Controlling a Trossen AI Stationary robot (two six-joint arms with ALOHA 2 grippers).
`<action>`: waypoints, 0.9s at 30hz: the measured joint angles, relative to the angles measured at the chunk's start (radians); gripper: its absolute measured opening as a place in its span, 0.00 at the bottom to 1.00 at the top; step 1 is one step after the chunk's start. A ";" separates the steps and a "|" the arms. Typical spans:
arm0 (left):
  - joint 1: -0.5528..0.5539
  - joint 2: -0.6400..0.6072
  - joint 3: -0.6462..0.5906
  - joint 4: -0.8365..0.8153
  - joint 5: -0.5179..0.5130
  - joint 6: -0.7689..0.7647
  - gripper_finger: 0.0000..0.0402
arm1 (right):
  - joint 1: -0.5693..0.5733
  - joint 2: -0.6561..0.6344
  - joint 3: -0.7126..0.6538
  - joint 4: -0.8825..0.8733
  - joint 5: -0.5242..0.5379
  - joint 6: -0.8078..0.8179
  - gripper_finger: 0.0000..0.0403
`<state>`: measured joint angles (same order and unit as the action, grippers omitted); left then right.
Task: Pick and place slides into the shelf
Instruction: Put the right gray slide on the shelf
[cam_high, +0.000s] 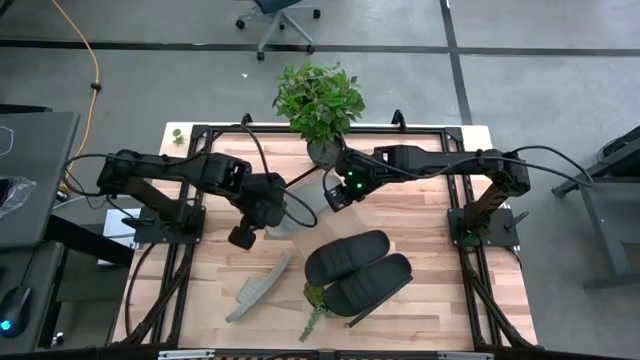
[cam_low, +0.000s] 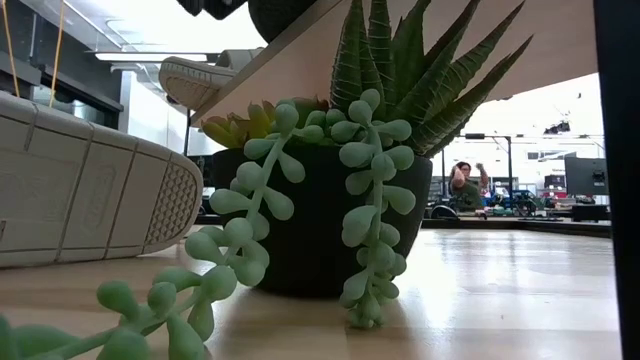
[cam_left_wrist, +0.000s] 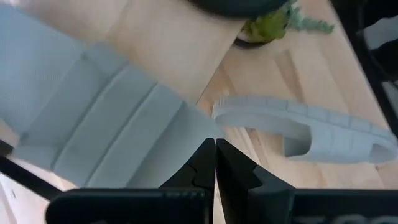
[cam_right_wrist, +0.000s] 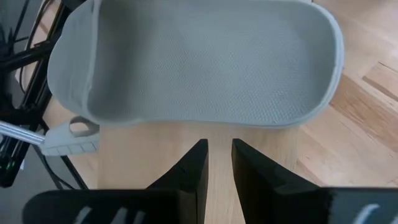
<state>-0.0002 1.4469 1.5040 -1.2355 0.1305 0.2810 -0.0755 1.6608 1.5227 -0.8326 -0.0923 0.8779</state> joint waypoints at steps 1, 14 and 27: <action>0.000 0.003 0.000 -0.009 -0.006 -0.003 0.01 | 0.001 0.000 0.000 0.000 -0.007 -0.002 0.15; 0.000 0.107 0.000 -0.023 -0.031 -0.016 0.01 | 0.003 0.002 0.001 0.022 -0.042 -0.042 0.15; 0.000 0.124 0.000 -0.031 -0.108 -0.054 0.01 | 0.003 0.080 0.001 0.032 -0.074 -0.068 0.15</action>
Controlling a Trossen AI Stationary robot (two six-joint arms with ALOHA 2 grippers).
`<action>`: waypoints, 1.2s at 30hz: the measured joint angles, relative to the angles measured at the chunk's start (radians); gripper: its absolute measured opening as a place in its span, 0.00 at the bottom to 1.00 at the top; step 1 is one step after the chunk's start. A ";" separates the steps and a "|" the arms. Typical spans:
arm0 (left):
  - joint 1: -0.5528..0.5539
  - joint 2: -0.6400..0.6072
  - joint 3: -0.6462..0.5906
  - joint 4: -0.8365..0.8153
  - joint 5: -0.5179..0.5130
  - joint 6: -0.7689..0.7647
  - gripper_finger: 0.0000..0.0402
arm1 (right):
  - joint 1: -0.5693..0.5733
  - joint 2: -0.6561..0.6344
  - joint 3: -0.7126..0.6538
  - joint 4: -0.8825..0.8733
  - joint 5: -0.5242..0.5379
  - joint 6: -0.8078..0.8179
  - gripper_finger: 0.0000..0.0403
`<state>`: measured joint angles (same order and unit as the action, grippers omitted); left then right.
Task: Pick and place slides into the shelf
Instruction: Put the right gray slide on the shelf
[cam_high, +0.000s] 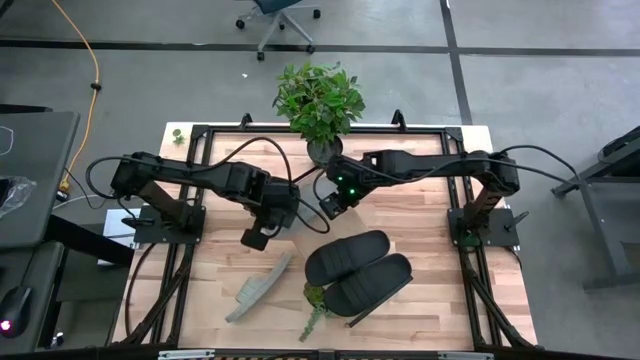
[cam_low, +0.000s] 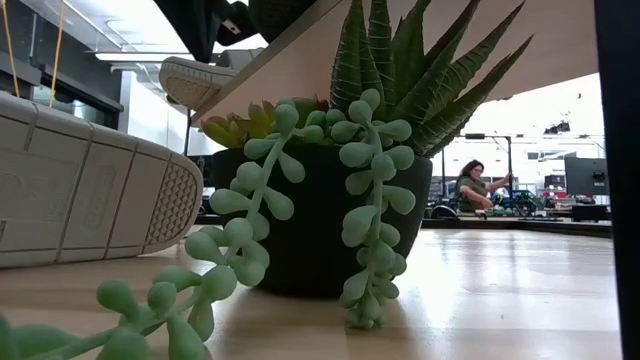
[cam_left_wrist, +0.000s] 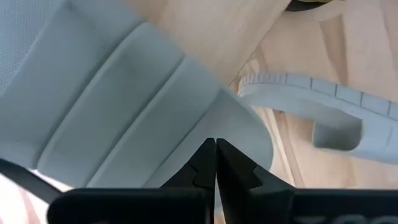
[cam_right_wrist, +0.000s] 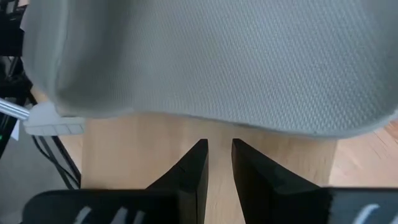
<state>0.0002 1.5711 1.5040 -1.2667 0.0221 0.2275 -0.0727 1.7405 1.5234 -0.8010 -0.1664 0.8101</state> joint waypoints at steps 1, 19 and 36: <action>0.000 0.000 0.000 -0.004 -0.005 0.000 0.01 | 0.000 0.006 0.000 0.005 -0.001 0.000 0.15; 0.000 0.000 0.000 -0.016 -0.122 -0.034 0.01 | -0.006 0.017 0.000 0.070 0.109 0.003 0.15; 0.000 0.000 0.000 -0.018 -0.170 -0.069 0.01 | -0.006 0.017 0.000 0.070 0.131 0.019 0.15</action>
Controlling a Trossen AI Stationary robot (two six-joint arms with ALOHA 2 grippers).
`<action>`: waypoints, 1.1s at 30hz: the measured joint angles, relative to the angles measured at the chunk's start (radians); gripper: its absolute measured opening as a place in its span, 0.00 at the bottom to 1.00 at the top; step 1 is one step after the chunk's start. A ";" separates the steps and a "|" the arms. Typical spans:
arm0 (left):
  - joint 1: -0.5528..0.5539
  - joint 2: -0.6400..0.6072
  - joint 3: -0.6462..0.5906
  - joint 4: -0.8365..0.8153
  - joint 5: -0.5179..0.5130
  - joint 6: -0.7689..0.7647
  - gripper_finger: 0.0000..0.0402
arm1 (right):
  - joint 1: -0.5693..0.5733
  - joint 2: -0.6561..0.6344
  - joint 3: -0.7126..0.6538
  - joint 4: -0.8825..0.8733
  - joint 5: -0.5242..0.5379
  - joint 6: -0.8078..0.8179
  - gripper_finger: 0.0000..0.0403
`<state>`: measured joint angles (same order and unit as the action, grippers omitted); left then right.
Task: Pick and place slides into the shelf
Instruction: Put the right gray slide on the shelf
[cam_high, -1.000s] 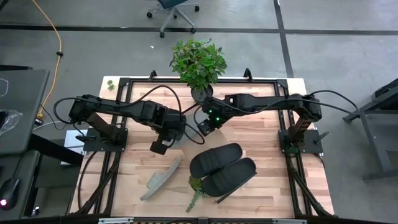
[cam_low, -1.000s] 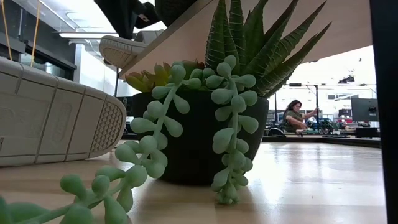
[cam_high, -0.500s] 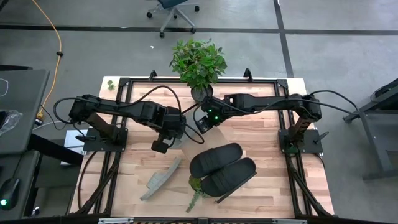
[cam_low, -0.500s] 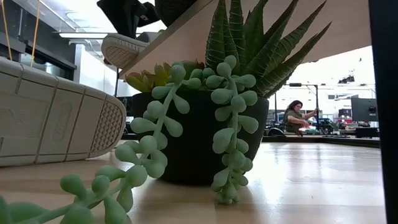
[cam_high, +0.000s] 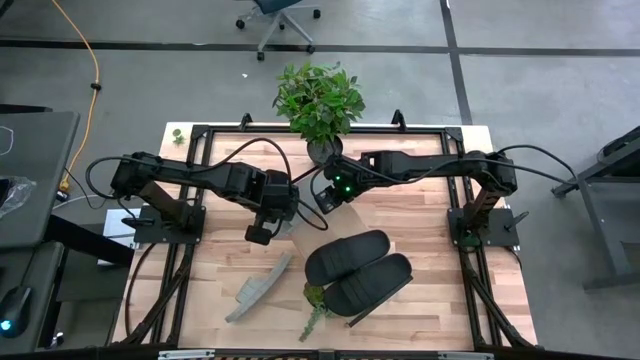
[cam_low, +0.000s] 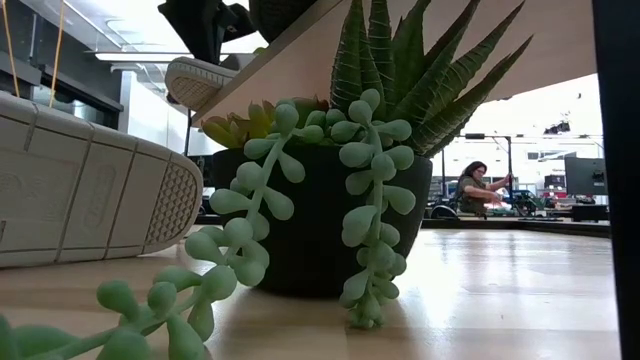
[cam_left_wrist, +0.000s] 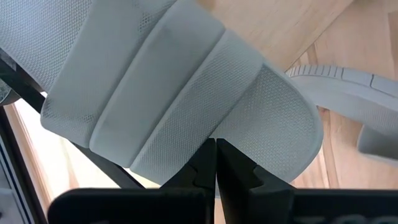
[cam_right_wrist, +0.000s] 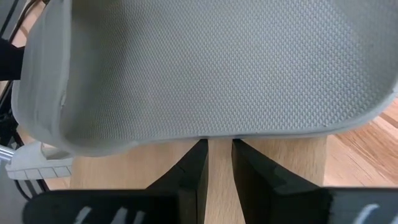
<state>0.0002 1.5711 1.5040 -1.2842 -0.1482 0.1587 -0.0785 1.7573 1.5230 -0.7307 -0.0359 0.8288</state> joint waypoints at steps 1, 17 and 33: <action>0.000 0.000 0.000 0.000 -0.001 -0.003 0.01 | 0.000 0.000 0.000 0.000 0.000 0.000 0.15; 0.000 0.000 0.000 -0.075 -0.006 -0.025 0.01 | 0.000 0.000 0.000 0.006 -0.014 -0.026 0.15; 0.000 -0.050 0.000 -0.132 0.011 -0.026 0.01 | 0.006 -0.038 0.000 -0.170 0.002 -0.087 0.15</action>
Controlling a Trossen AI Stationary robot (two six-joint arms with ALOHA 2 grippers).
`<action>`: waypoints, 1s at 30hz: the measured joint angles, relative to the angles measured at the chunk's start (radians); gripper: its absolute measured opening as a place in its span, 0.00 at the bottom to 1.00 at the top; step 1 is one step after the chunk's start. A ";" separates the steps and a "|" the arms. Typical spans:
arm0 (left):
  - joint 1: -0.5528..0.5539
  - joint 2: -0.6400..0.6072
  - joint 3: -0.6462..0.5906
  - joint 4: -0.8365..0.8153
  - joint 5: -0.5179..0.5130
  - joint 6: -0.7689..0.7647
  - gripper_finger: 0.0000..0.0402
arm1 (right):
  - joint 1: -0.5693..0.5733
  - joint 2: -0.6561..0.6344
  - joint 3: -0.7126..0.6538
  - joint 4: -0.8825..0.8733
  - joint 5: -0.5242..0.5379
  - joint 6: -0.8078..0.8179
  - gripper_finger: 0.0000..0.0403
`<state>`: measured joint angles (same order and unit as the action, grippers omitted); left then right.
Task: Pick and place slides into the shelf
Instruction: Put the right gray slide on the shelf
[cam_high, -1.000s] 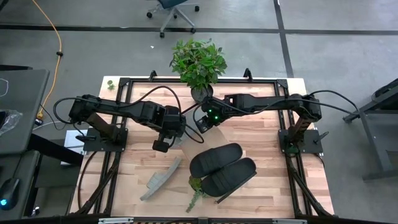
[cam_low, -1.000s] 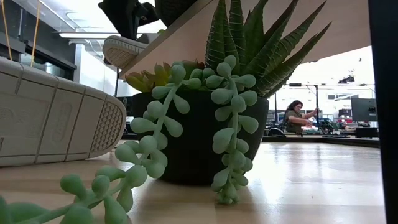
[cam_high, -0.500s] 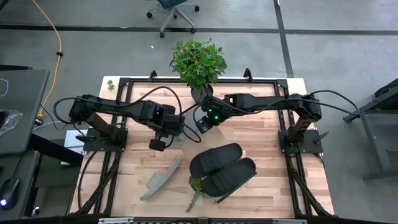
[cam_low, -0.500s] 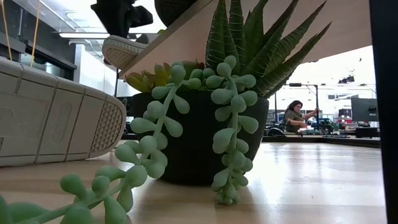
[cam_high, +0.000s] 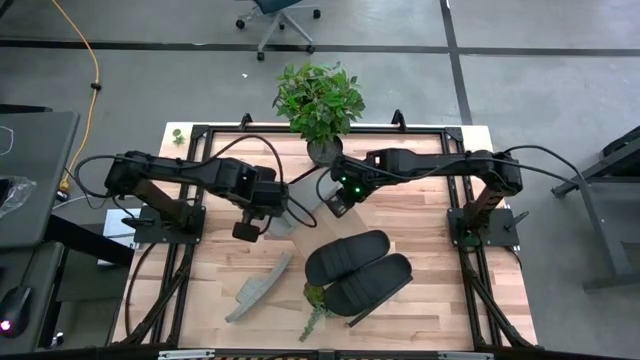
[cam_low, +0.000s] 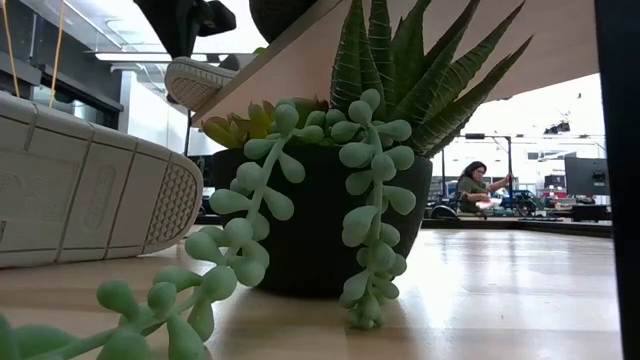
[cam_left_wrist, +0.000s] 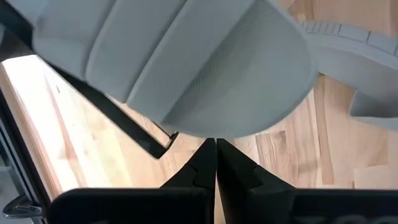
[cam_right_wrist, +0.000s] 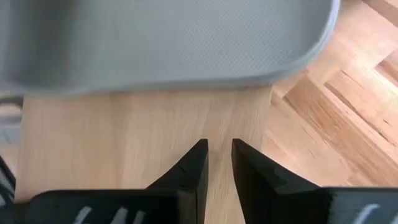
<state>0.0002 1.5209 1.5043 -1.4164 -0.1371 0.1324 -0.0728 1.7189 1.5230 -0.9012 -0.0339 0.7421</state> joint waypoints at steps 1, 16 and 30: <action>0.000 -0.009 0.000 0.001 0.000 -0.001 0.01 | 0.004 -0.006 0.000 -0.008 -0.008 -0.015 0.15; 0.000 -0.081 0.000 0.013 -0.006 -0.042 0.01 | 0.127 -0.017 0.001 0.084 -0.157 -0.101 0.15; 0.000 -0.081 0.000 0.028 0.016 -0.035 0.01 | 0.143 -0.017 0.000 0.091 -0.283 -0.149 0.15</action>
<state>-0.0002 1.4399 1.5047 -1.3888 -0.1211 0.0975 0.0705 1.7020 1.5234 -0.8104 -0.3173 0.5933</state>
